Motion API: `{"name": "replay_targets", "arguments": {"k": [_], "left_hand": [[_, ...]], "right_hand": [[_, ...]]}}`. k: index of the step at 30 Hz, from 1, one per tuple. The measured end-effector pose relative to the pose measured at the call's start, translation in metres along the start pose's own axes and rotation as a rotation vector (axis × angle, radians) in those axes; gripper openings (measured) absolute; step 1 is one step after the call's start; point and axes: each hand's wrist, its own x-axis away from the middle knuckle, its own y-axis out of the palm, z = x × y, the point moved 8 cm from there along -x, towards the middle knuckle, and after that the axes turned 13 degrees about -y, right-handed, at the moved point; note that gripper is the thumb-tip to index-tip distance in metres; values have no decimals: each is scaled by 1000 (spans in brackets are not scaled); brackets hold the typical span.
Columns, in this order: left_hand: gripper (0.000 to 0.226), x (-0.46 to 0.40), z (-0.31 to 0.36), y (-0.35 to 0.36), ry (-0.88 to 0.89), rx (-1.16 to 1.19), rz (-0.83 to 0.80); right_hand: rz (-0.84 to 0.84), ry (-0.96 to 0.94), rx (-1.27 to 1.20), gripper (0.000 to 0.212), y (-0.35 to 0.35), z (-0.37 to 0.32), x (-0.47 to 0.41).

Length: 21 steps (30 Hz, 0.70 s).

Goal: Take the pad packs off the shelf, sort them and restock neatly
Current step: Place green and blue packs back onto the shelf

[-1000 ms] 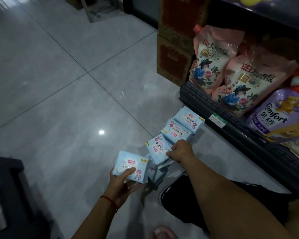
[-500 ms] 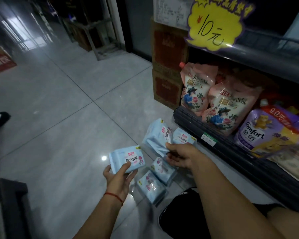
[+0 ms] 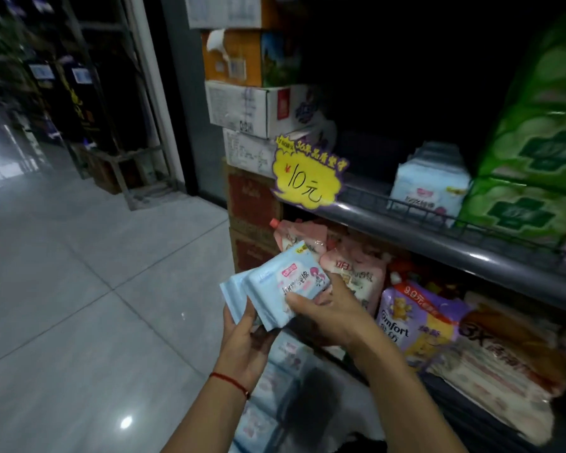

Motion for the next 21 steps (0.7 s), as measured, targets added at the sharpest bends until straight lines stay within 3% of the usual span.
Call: {"name": "replay_targets", "arguments": {"k": [2,4,7,9,11,13,15,17,21], "left_hand": [[57,-4,-1,28,-23,-34,-62],[58,-5,-3,60,-46,-72,-167],[68,0,-3,109,-97,-126,-318],[93,6,-3,143,-143,-166,-441],[100,8,0,171,-141,-234,-518],[90,-1,9,192,-71,-324,-500],[66,-9,20,212,14,-420,-475],[49,-15,34,227,99,-564,-475],[54,-14,60,252,256,-845,-474]], "right_hand": [[129,-61,126,39,-42,-19,6],[199,-101,193,43,-77,-31,12],[174,-117,-35,67,-100,-44,19],[96,-162,-208,68,-105,-57,23],[54,-217,-328,72,-112,-69,25],[95,-290,-427,75,-125,-75,24],[157,-344,-487,56,-139,-81,25],[198,-369,-471,52,-148,-85,25],[276,-472,-314,66,-170,-95,21]]}}
